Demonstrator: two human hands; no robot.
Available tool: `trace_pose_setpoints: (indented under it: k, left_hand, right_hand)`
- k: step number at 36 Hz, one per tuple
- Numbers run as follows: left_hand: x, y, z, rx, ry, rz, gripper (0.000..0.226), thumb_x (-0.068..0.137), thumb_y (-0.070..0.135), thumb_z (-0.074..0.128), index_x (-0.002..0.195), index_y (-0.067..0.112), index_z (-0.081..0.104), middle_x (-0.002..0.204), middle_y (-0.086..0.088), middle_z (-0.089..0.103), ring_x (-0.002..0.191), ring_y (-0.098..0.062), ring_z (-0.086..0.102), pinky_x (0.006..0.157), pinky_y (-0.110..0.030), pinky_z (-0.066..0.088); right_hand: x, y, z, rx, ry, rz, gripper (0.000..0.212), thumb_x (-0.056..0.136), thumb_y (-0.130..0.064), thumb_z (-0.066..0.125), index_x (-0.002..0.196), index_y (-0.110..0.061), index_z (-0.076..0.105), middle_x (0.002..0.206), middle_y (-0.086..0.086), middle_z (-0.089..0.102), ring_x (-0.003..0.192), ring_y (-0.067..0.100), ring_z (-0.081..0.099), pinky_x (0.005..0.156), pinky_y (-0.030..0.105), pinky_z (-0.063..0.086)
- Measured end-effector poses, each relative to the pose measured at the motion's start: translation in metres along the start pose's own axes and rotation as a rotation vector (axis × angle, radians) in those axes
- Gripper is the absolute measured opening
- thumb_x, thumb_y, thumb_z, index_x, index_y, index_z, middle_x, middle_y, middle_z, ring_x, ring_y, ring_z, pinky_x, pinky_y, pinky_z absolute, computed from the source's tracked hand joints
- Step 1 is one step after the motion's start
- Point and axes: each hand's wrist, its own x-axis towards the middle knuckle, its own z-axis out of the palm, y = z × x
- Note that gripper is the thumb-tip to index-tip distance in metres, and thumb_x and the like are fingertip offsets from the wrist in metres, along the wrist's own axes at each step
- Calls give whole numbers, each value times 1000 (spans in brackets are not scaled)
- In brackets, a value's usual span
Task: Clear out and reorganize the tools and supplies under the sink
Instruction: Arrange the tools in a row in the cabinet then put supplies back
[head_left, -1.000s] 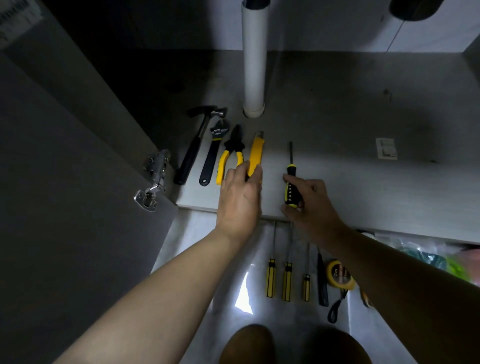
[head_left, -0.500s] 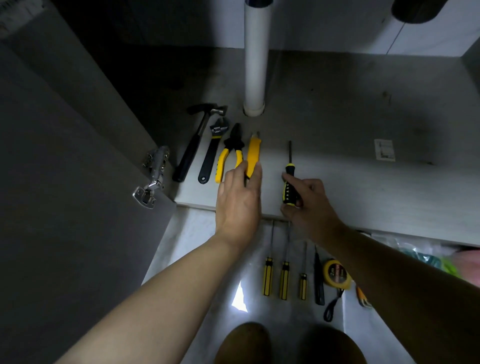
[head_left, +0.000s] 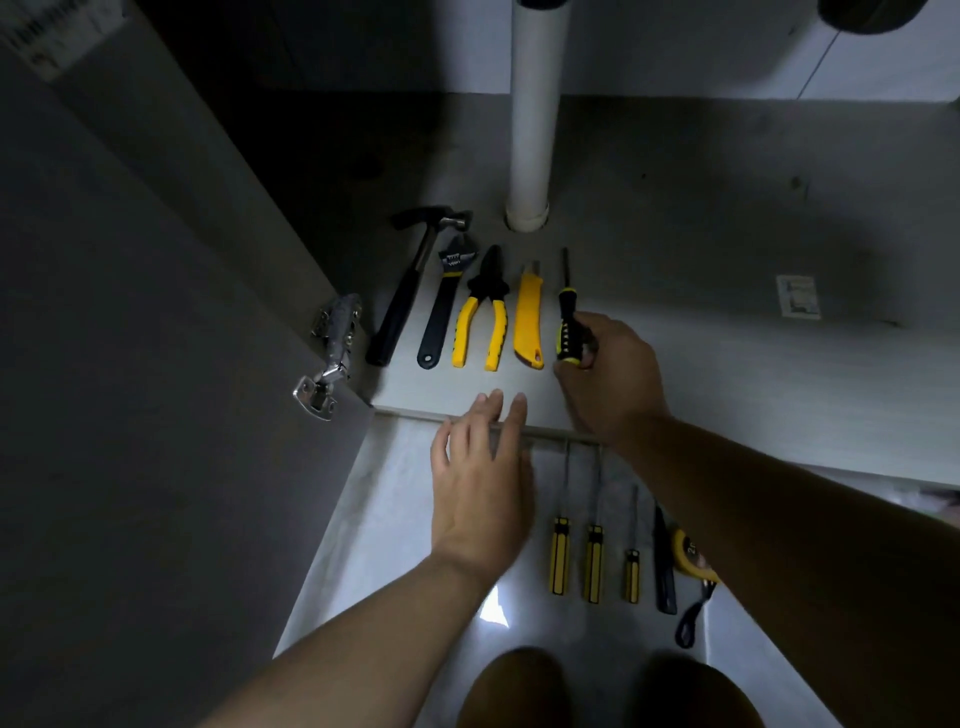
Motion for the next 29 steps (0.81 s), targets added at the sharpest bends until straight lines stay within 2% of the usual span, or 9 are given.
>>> trace_pose_setpoints:
  k: [3,10,13,15,20,24,29]
  left_hand:
    - [1,-1,4,7,-10,-13,63,96,32,50,156,22,34,156,-6,37,148,-26,31,115,-47,33]
    - [0,-7,9,43,-15,12,71,93,30,59,157,22,31,157,-7,35,147,-27,31,112,-48,34]
    - [-1,-7,9,47,-21,11,70,93,31,58,157,22,31,158,-7,34,147,-26,31,111,-48,36]
    - [-1,-6,9,49,-32,9,72,93,32,60,158,22,30,158,-7,34,147,-27,31,111,-48,37]
    - [-1,-5,8,54,-48,6,76,91,32,62,158,22,28,159,-8,33,148,-28,30,110,-50,39]
    - [-2,-4,6,53,-54,9,78,91,33,62,159,22,26,161,-8,31,149,-27,28,110,-48,38]
    - [-4,-1,0,20,-76,4,79,90,32,62,159,19,27,162,-9,29,152,-26,25,110,-48,40]
  right_hand:
    - [2,-2,6,26,39,19,49,86,-14,73,134,-17,61,119,7,61,110,22,60,85,20,40]
    - [-1,-2,12,55,48,19,54,88,-14,72,139,-17,56,123,7,57,110,18,58,88,20,42]
    - [-2,-1,12,47,36,24,49,87,-15,70,135,-19,59,117,5,56,90,12,58,81,22,47]
    - [-2,0,12,43,29,32,52,88,-16,71,138,-20,56,118,4,55,80,6,54,75,16,44]
    - [-4,-1,11,62,8,44,60,88,-16,71,144,-20,50,126,4,53,98,13,57,85,19,42]
    - [-6,-1,9,84,-4,55,63,89,-18,72,146,-20,46,128,4,51,79,3,53,84,21,46]
    - [-24,3,1,93,-15,73,62,90,-18,71,146,-19,44,127,2,49,85,6,53,81,20,49]
